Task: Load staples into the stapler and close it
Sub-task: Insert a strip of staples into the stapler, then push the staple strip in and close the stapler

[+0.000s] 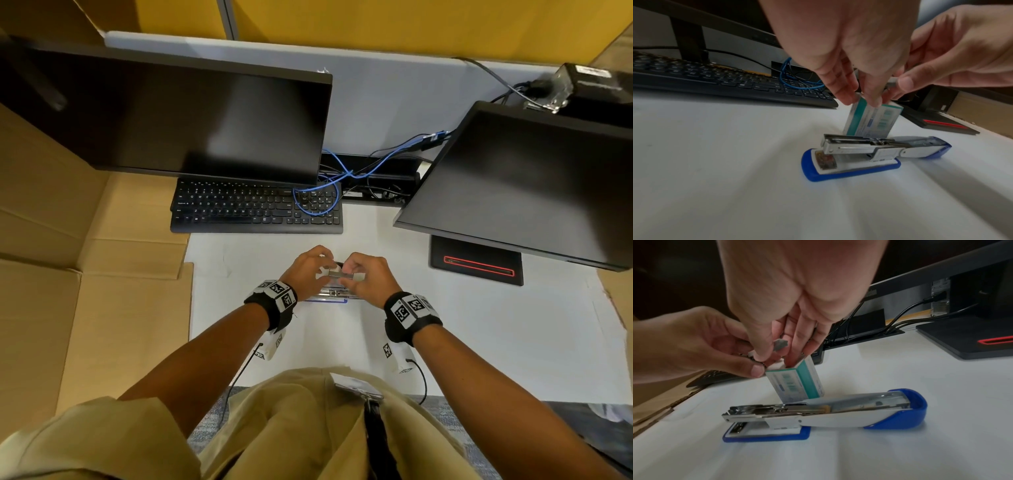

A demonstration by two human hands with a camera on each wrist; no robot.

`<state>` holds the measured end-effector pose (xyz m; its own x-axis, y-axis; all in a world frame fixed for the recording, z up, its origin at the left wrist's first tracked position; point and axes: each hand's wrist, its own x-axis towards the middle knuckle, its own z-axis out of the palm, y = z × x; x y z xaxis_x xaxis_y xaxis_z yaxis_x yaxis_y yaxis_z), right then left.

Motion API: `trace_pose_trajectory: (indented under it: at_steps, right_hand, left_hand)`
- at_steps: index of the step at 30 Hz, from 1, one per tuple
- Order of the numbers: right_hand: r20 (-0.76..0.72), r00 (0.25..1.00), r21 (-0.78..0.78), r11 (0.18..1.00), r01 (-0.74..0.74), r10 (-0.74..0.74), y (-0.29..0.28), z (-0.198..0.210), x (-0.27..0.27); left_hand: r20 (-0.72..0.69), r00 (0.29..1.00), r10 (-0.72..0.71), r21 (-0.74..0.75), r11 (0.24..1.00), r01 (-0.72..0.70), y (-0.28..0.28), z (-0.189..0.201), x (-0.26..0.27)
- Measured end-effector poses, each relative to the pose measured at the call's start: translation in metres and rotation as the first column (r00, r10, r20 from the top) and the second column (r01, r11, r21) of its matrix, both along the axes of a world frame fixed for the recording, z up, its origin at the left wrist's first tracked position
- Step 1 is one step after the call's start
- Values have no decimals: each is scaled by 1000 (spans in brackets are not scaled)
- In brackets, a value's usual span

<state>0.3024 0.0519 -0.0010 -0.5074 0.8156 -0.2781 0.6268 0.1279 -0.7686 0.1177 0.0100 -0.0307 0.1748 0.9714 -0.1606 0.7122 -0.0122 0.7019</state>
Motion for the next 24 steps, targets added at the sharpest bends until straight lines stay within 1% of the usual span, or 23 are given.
trace_pose_trajectory:
  at_steps: [3,5,7,11,14,16,18,21,24]
  right_hand:
    - [3,1000,76,997,-1,1,-4,3,-3]
    - [25,1000,97,995,-20,18,-9,3,-3]
    - [47,998,99,994,-41,36,-16,-1,-3]
    - [26,999,113,993,-44,41,-30,-11,-6]
    - [71,993,104,989,-106,99,-37,-21,-6]
    - [75,990,84,988,-129,123,-41,-27,-8]
    - [76,990,82,989,-125,119,-44,-33,-11]
    - [121,987,106,988,-116,103,-44,-35,-17]
    - [167,978,159,976,-149,123,-44,-35,-25]
  left_hand:
    - [80,996,37,31,999,-40,-5,5,-5]
    - [98,995,25,40,999,-29,-10,7,-10]
    - [75,997,-5,17,1000,4,-17,6,-12]
    - [16,998,-54,-24,998,54,-32,0,-13]
    - [-52,996,-72,-34,997,71,-42,-5,-16]
    - [-99,994,-51,-21,999,50,-49,-8,-18]
    - [-131,991,-17,29,999,21,-55,-13,-21]
    - [-153,987,54,45,998,-48,-56,-18,-23]
    - [-189,976,108,38,994,-102,-54,-19,-22]
